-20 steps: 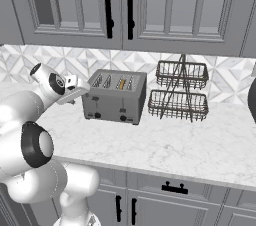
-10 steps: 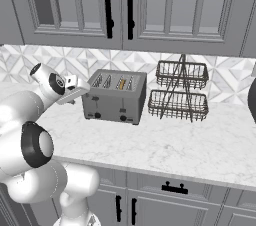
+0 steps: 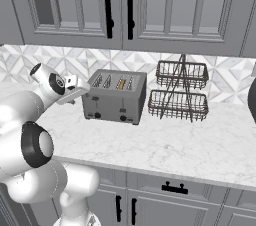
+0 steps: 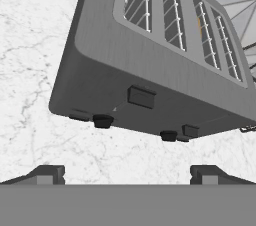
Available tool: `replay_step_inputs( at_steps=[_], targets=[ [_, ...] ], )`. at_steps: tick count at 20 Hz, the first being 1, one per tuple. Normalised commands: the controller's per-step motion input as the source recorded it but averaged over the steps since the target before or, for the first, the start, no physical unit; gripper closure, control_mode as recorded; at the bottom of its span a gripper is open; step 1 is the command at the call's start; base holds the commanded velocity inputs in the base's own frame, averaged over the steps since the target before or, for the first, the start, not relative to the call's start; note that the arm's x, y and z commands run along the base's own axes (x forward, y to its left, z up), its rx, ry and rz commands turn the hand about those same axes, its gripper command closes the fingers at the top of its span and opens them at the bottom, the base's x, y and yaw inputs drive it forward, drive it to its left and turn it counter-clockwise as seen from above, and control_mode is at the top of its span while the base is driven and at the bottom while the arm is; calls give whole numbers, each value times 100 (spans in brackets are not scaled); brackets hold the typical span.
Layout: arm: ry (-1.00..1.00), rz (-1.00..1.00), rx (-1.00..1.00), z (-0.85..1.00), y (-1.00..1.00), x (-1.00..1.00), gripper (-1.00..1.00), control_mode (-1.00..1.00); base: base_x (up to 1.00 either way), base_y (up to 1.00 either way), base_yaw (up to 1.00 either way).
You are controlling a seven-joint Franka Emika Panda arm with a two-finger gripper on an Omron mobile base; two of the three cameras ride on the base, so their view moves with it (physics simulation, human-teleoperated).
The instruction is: Start the toaster. Once the lever pops up, take the bread to the plate on the dining counter.
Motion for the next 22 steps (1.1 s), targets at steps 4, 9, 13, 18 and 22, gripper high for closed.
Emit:
replay_step_inputs(
  at_steps=[4, 9, 13, 18, 22],
  targets=[
    [0, 0, 0, 0, 0, 0, -100, -100, 0, 0, 0],
    [0, 0, 0, 0, 0, 0, -100, -100, 0, 0, 0],
    [0, 0, 0, 0, 0, 0, -100, -100, 0, 0, 0],
    [0, 0, 0, 0, 0, 0, -100, -100, 0, 0, 0],
    [0, 0, 0, 0, 0, 0, -100, -100, 0, 0, 0]
  ],
)
